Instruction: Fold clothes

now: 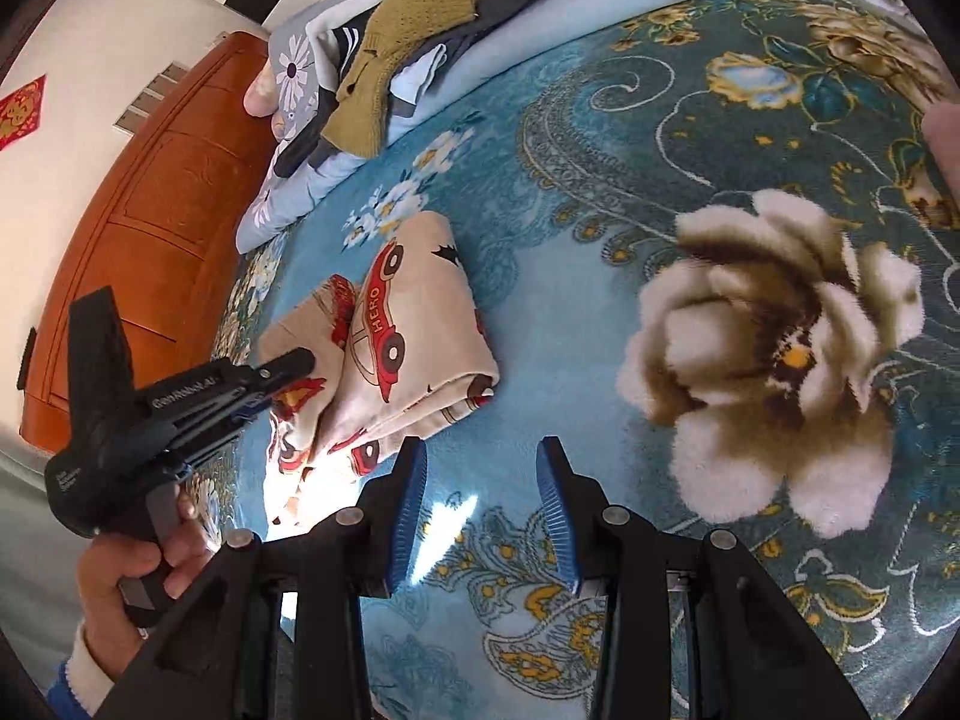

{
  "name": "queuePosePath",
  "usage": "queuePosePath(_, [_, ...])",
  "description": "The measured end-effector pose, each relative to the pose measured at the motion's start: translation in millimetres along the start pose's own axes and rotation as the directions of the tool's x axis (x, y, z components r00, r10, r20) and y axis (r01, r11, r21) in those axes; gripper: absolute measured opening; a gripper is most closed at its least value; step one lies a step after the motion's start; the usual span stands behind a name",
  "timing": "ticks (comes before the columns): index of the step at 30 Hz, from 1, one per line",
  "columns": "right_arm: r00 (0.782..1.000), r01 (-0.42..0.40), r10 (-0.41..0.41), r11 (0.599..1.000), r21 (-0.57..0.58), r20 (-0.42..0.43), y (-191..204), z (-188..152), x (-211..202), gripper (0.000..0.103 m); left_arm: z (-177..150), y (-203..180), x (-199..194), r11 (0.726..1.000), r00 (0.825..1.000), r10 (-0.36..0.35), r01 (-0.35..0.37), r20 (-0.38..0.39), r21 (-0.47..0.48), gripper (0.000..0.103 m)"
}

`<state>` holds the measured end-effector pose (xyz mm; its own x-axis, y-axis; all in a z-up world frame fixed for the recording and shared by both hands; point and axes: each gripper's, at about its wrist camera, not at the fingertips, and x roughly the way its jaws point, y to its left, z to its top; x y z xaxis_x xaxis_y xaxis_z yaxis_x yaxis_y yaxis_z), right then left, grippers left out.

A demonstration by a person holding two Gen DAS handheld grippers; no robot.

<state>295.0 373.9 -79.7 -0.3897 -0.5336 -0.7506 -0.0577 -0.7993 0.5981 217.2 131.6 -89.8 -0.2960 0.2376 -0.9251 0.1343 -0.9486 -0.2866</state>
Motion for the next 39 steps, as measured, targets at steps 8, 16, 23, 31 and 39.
queuePosePath(8, [0.998,0.043,-0.043,0.999,0.006,-0.035,4.3,0.2,18.4,0.039,-21.9,13.7,-32.5,0.975,0.975,-0.224,0.223,-0.01,-0.01,0.058])
queuePosePath(16, [0.998,-0.03,0.026,0.996,-0.081,-0.054,50.3,24.6,47.4,0.039,-25.1,127.1,-77.1,0.958,0.987,0.001,0.045,0.159,-0.284,0.062])
queuePosePath(23, [0.994,-0.048,0.015,0.947,-0.319,-0.106,127.4,53.5,93.5,0.039,-33.0,165.4,-50.4,0.918,0.992,0.102,-0.065,0.075,-0.391,0.063])
queuePosePath(31, [0.969,0.062,-0.189,0.813,-0.58,-0.161,176.2,53.6,156.8,0.041,-48.3,161.8,-37.2,0.937,0.992,0.117,-0.095,0.047,-0.335,0.062])
queuePosePath(39, [0.972,0.131,-0.201,0.893,-0.431,-0.12,135.8,88.2,135.1,0.008,-56.2,162.8,-37.6,0.944,0.995,0.087,-0.069,0.04,-0.324,0.062])
